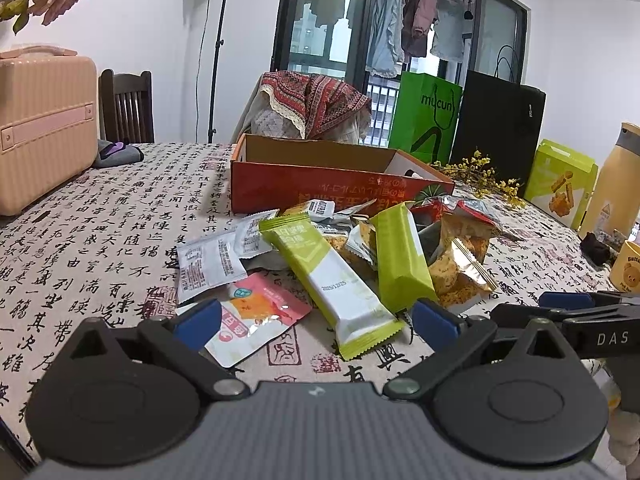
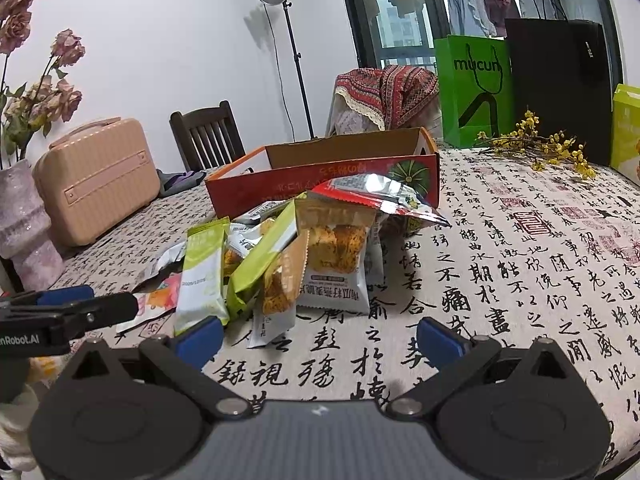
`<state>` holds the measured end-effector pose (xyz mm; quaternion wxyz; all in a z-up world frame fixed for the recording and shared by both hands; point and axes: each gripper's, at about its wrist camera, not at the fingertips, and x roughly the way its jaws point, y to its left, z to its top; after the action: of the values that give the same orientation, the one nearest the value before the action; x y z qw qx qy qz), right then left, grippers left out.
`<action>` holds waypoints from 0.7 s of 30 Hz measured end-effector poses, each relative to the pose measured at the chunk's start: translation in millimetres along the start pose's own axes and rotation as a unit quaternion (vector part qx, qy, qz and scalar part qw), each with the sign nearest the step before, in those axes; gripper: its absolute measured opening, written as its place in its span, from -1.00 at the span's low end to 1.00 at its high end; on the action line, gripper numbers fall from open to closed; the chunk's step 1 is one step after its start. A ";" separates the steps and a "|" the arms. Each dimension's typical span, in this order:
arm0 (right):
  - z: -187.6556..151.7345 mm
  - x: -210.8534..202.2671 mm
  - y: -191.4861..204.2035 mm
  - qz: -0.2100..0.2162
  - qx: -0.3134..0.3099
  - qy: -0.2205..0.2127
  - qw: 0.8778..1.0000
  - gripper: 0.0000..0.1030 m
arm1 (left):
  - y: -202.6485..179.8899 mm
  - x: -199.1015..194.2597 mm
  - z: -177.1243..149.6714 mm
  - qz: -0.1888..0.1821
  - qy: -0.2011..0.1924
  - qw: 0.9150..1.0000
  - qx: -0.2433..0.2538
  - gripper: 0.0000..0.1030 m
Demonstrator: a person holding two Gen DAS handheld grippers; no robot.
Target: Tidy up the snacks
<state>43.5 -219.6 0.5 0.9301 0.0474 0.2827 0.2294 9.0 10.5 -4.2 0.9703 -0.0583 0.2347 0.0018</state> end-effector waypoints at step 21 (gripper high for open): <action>-0.3 3.1 2.6 0.001 -0.004 0.002 1.000 1.00 | 3.4 0.7 -0.2 0.002 -0.002 1.000 -0.004 1.00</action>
<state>44.6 -215.8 -0.8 0.9296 0.0435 0.2835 0.2314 9.4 13.8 -5.1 0.9706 -0.0615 0.2326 0.0050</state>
